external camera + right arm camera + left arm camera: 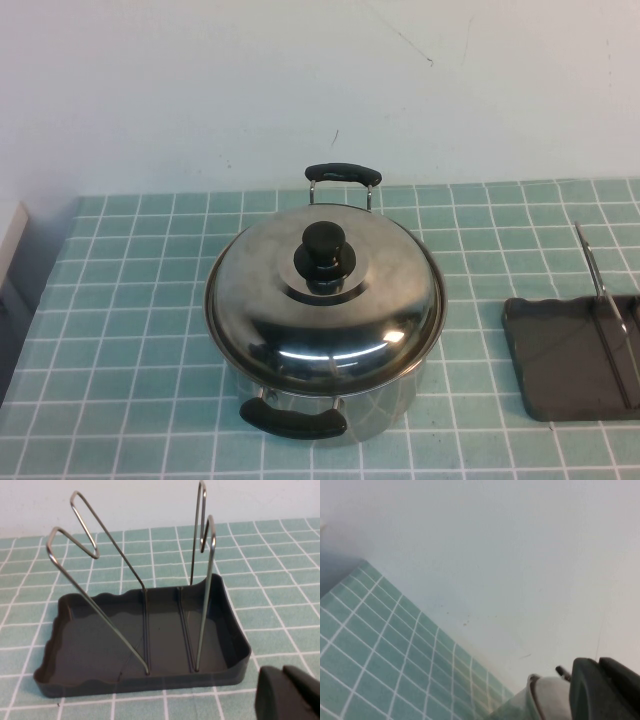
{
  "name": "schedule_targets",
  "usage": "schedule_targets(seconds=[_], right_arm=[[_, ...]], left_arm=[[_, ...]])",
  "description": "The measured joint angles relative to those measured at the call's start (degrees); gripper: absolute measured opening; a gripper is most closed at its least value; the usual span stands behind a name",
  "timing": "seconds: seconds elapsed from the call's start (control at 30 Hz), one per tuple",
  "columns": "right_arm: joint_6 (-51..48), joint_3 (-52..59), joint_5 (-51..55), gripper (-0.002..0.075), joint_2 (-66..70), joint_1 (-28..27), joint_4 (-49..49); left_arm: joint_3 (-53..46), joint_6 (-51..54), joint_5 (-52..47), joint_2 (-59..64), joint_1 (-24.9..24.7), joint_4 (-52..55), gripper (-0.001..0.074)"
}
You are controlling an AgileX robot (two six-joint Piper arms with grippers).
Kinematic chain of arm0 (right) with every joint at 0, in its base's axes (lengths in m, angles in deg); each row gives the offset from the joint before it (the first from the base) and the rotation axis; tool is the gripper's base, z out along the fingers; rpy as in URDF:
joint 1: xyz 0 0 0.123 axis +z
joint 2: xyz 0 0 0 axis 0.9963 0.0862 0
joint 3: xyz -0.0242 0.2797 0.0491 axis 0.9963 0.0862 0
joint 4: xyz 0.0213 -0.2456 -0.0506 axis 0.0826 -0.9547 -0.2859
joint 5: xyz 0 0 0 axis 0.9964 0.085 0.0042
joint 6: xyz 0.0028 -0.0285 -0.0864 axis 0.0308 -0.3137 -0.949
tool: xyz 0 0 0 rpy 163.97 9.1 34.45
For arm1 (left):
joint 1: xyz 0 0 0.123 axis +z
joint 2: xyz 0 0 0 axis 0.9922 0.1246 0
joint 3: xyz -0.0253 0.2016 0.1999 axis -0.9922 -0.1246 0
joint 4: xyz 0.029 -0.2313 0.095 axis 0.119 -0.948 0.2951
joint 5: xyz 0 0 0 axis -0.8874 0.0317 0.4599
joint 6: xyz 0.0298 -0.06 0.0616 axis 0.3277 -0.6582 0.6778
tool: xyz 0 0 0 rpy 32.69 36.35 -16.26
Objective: Put pot lid on rack
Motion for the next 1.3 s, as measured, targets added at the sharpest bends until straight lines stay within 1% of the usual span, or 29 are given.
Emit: schedule_targets(seconds=[0.07,0.1,0.2,0.3,0.4,0.57,0.63,0.73,0.77,0.83,0.87,0.97,1.0,1.07,1.1,1.17,1.3], right_arm=[[0.0,0.0,0.0,-0.0003,0.0,0.0,0.0],[0.0,0.0,0.0,-0.0003,0.0,0.0,0.0],[0.0,0.0,0.0,-0.0003,0.0,0.0,0.0],[0.0,0.0,0.0,-0.0003,0.0,0.0,0.0],[0.0,0.0,0.0,-0.0003,0.0,0.0,0.0],[0.0,0.0,0.0,-0.0003,0.0,0.0,0.0],[0.0,0.0,0.0,-0.0003,0.0,0.0,0.0],[0.0,0.0,0.0,-0.0003,0.0,0.0,0.0],[0.0,0.0,0.0,-0.0003,0.0,0.0,0.0],[0.0,0.0,0.0,-0.0003,0.0,0.0,0.0],[0.0,0.0,0.0,-0.0003,0.0,0.0,0.0],[0.0,0.0,0.0,-0.0003,0.0,0.0,0.0],[0.0,0.0,0.0,-0.0003,0.0,0.0,0.0],[0.0,0.0,0.0,-0.0003,0.0,0.0,0.0],[0.0,0.0,0.0,-0.0003,0.0,0.0,0.0],[0.0,0.0,0.0,-0.0003,0.0,0.0,0.0],[0.0,0.0,0.0,-0.0003,0.0,0.0,0.0]], left_arm=[[2.0,1.3,-2.8,0.0,0.0,5.7,-0.0002],[4.7,2.9,-5.3,0.0,0.0,9.6,-0.0002],[12.6,9.4,-8.6,2.5,0.0,15.9,-0.0002],[19.5,15.8,-9.6,8.7,0.0,18.8,-0.0002],[24.3,20.0,-9.8,15.1,0.0,19.8,-0.0002],[26.7,21.6,-8.5,23.6,-1.1,23.1,-0.0002],[26.8,21.8,-7.2,26.0,-2.6,24.9,-0.0002],[26.8,21.8,-4.9,29.1,-6.7,27.3,0.0015],[26.8,21.8,-3.6,29.9,-8.4,28.0,0.0036],[26.8,21.8,-0.8,31.6,-11.7,28.6,0.0104],[26.8,21.8,0.4,32.8,-13.8,28.9,0.0159],[26.8,21.8,5.2,36.8,-19.6,29.3,0.0358],[26.8,21.8,7.5,38.8,-21.5,29.4,0.0442],[26.8,21.8,12.9,42.2,-25.0,29.4,0.0540],[26.8,21.8,15.8,44.3,-26.4,29.4,0.0574],[26.8,21.8,21.1,48.4,-28.2,29.5,0.0606],[26.8,20.8,31.2,57.6,-29.2,29.6,0.0627]])
